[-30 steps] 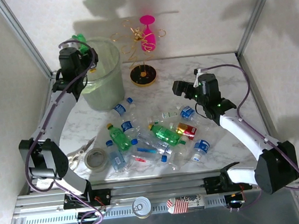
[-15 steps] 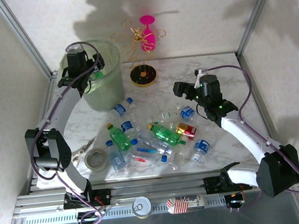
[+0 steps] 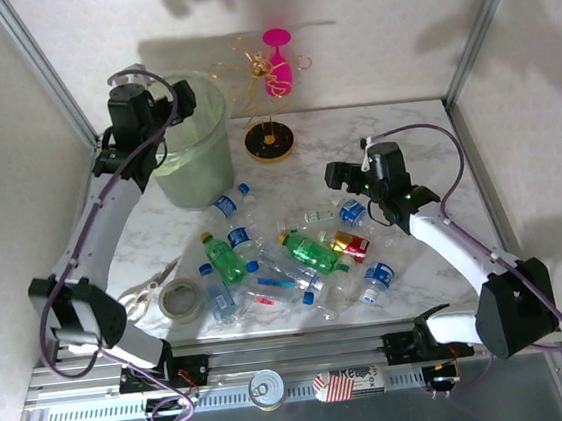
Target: Put the plastic bottles in the bin
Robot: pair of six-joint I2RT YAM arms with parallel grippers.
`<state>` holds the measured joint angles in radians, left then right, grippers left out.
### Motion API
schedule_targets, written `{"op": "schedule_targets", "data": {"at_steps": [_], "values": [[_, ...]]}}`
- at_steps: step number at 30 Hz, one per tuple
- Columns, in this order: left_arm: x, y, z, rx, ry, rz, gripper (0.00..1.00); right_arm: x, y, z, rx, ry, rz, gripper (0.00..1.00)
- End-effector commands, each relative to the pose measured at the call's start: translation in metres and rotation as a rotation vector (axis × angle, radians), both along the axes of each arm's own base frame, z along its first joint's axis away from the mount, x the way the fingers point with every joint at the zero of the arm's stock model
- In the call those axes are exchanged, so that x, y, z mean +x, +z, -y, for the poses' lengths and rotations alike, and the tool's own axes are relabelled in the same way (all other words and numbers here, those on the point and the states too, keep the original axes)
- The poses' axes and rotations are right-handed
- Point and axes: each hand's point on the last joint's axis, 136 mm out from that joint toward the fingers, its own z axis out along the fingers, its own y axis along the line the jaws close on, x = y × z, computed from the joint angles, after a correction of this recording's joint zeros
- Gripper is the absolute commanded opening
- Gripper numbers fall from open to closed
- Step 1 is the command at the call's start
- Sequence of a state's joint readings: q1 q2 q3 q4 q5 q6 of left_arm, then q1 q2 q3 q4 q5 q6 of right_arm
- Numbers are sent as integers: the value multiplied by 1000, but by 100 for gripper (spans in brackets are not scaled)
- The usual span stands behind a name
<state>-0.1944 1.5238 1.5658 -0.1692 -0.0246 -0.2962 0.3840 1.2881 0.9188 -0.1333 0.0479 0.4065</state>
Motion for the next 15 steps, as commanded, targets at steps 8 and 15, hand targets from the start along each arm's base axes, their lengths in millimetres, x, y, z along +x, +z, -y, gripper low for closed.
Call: {"op": "schedule_targets", "data": {"at_steps": [8,15], "values": [[-78,5,100,-163,-296,117,100,-41,-45,40,-80,-178,-245,99],[-108,-45,142,-159,-380,119,100,-80,-74,57,-14,-301,-354,95]]}}
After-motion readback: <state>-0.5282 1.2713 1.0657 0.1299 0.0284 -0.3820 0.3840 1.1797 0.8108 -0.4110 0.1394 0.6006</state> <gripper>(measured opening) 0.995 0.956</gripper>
